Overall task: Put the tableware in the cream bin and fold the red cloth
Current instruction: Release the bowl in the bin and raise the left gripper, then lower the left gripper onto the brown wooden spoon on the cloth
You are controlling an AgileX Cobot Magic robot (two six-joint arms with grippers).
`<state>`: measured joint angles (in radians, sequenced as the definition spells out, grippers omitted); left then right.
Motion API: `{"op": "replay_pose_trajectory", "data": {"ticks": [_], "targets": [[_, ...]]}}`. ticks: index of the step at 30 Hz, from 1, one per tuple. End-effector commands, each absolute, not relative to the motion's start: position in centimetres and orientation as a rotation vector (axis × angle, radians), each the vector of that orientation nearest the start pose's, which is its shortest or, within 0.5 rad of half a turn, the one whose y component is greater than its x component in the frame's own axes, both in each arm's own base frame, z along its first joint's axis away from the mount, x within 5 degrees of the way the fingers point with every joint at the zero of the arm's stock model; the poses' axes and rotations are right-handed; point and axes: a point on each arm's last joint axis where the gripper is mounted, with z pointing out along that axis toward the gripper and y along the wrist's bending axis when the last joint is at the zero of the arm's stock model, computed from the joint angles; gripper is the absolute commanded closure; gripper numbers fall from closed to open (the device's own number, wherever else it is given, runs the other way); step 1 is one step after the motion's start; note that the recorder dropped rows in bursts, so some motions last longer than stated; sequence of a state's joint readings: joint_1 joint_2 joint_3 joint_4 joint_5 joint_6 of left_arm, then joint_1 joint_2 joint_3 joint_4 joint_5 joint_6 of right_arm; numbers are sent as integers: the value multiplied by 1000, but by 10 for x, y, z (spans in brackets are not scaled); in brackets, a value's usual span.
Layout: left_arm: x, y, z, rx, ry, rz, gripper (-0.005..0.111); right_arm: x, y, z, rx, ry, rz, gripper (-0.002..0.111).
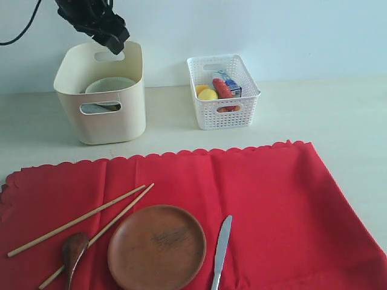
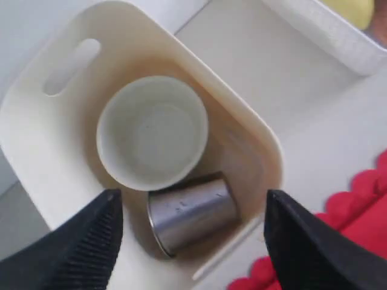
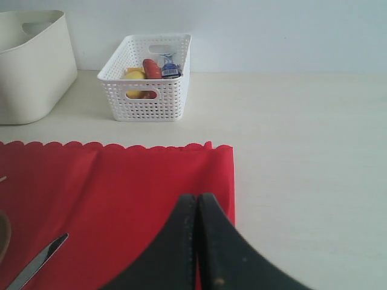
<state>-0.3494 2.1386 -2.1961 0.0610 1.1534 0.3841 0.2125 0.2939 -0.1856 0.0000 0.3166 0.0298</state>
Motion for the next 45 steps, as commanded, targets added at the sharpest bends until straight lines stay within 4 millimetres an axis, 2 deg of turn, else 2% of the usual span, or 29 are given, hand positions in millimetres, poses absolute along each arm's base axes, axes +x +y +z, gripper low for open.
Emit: {"op": "replay_pose_trajectory", "data": {"ticks": [1, 5, 10, 15, 20, 24, 31, 36, 41, 45], "targets": [[432, -160, 343, 933, 2424, -29, 42, 76, 16, 229, -170, 1894, 163, 108], [415, -164, 347, 941, 2440, -102, 42, 76, 16, 229, -170, 1894, 163, 108], [378, -181, 340, 1050, 2480, -127, 42, 76, 16, 229, -170, 1894, 163, 108], [337, -190, 317, 1113, 2586, -22, 42, 76, 16, 229, -170, 1894, 163, 108], [299, -193, 284, 1149, 2648, 55, 42, 76, 16, 229, -170, 1894, 163, 108], [273, -183, 257, 1011, 2757, 77, 42, 76, 16, 229, -170, 1894, 163, 108], [219, -151, 212, 752, 2925, 87, 45, 76, 16, 229, -170, 1894, 163, 108], [181, -143, 182, 677, 2983, 15, 46, 76, 16, 229, -170, 1894, 163, 108], [163, -151, 160, 575, 2949, -94, 46, 76, 16, 229, -170, 1894, 163, 108], [160, -152, 147, 484, 2954, -113, 46, 76, 16, 229, -170, 1894, 163, 108]]}}
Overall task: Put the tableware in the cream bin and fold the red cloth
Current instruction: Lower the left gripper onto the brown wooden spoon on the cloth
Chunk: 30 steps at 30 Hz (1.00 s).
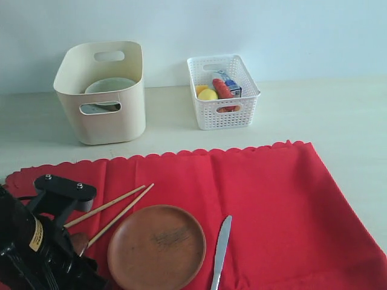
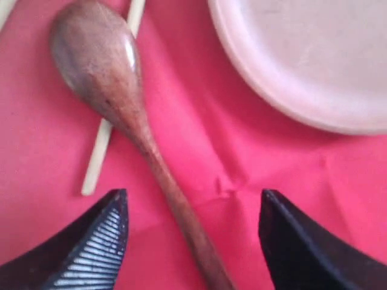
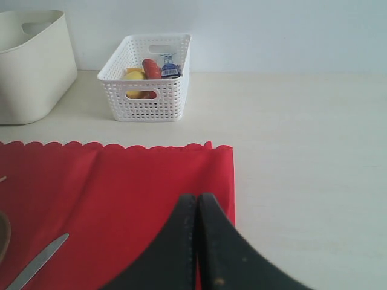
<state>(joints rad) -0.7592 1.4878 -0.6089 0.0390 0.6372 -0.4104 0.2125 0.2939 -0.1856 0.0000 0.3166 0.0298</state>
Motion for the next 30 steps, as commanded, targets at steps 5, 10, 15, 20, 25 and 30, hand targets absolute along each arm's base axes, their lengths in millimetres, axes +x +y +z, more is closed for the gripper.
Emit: {"op": "replay_pose_trajectory", "data": {"ticks": [5, 10, 15, 20, 25, 30], "targets": [[162, -153, 133, 465, 2995, -77, 46, 76, 16, 229, -170, 1894, 163, 108], [164, -156, 119, 453, 3013, -64, 46, 76, 16, 229, -170, 1894, 163, 108], [164, -156, 110, 458, 3044, -31, 72, 76, 16, 229, -170, 1894, 163, 108], [163, -155, 115, 458, 3047, -26, 107, 76, 16, 229, -170, 1894, 163, 108], [161, -153, 133, 450, 3003, -71, 107, 76, 16, 229, -170, 1894, 163, 108], [159, -151, 136, 451, 3019, -53, 107, 76, 16, 229, -168, 1895, 164, 108]]}}
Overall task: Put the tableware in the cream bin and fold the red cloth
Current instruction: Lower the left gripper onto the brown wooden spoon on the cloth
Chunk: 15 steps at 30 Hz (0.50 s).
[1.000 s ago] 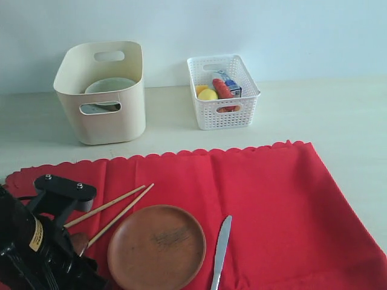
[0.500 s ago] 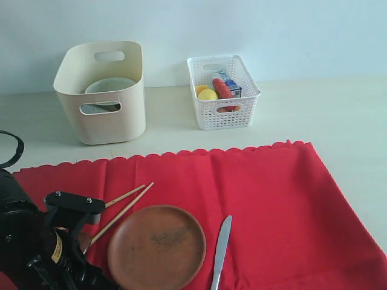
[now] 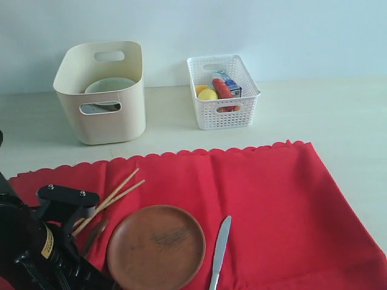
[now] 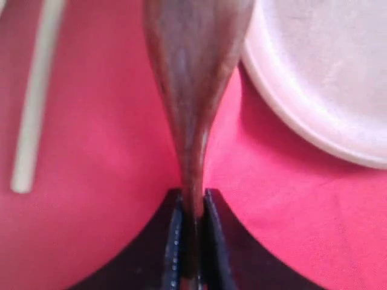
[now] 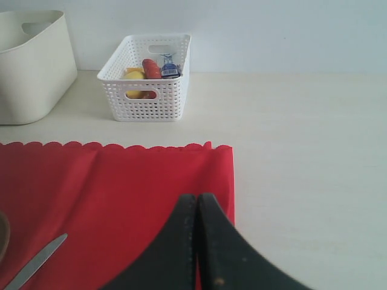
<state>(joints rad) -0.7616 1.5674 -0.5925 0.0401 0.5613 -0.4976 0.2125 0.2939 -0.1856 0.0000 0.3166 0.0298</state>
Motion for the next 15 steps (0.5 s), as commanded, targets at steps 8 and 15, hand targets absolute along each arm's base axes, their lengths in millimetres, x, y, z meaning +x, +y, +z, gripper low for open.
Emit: {"op": "replay_pose_trajectory", "data": {"ticks": [8, 15], "targets": [[158, -150, 136, 458, 3026, -43, 76, 76, 16, 229, -170, 1894, 163, 108], [157, -148, 135, 492, 3037, -19, 56, 76, 16, 229, -168, 1895, 164, 108]]}}
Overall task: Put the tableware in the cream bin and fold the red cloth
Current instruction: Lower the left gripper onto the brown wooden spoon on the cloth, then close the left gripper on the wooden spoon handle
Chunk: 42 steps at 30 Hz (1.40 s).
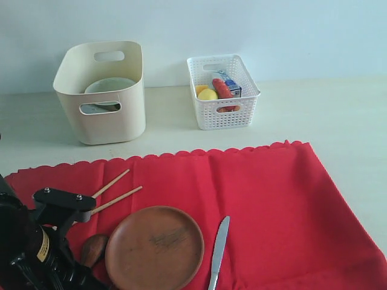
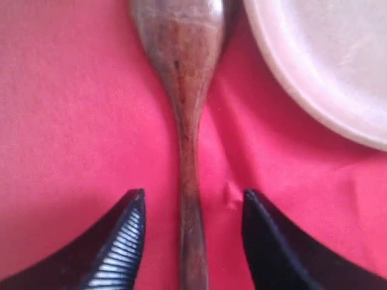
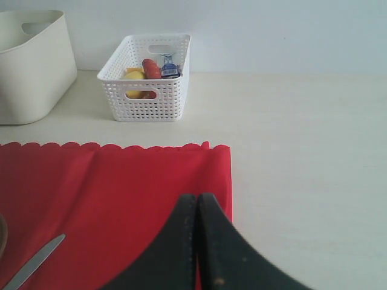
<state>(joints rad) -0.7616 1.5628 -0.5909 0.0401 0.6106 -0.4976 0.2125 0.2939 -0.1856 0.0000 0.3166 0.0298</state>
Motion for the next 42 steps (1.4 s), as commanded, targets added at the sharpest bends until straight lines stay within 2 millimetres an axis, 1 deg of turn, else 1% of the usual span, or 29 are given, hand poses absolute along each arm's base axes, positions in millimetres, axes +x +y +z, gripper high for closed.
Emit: {"op": "replay_pose_trajectory", "data": {"ticks": [1, 7, 13, 16, 22, 29, 31, 36, 39, 42], "targets": [[157, -148, 135, 504, 3039, -14, 56, 76, 16, 229, -168, 1895, 164, 108], [159, -148, 136, 539, 3005, -5, 56, 76, 16, 229, -170, 1894, 163, 108], [164, -151, 135, 542, 2949, -45, 56, 76, 16, 229, -168, 1895, 164, 108], [166, -150, 132, 573, 2943, -18, 56, 76, 16, 229, -170, 1894, 163, 108], [170, -147, 127, 577, 2953, 13, 56, 76, 16, 229, -168, 1895, 164, 108], [172, -148, 126, 560, 2938, -12, 56, 76, 16, 229, -170, 1894, 163, 108], [172, -148, 126, 560, 2938, -12, 59, 76, 16, 229, -170, 1894, 163, 108], [172, -148, 126, 561, 2942, -7, 72, 76, 16, 229, -168, 1895, 164, 108], [171, -148, 126, 556, 2944, -10, 73, 76, 16, 229, -170, 1894, 163, 108], [171, -148, 126, 553, 2945, -12, 70, 76, 16, 229, -170, 1894, 163, 108]]}}
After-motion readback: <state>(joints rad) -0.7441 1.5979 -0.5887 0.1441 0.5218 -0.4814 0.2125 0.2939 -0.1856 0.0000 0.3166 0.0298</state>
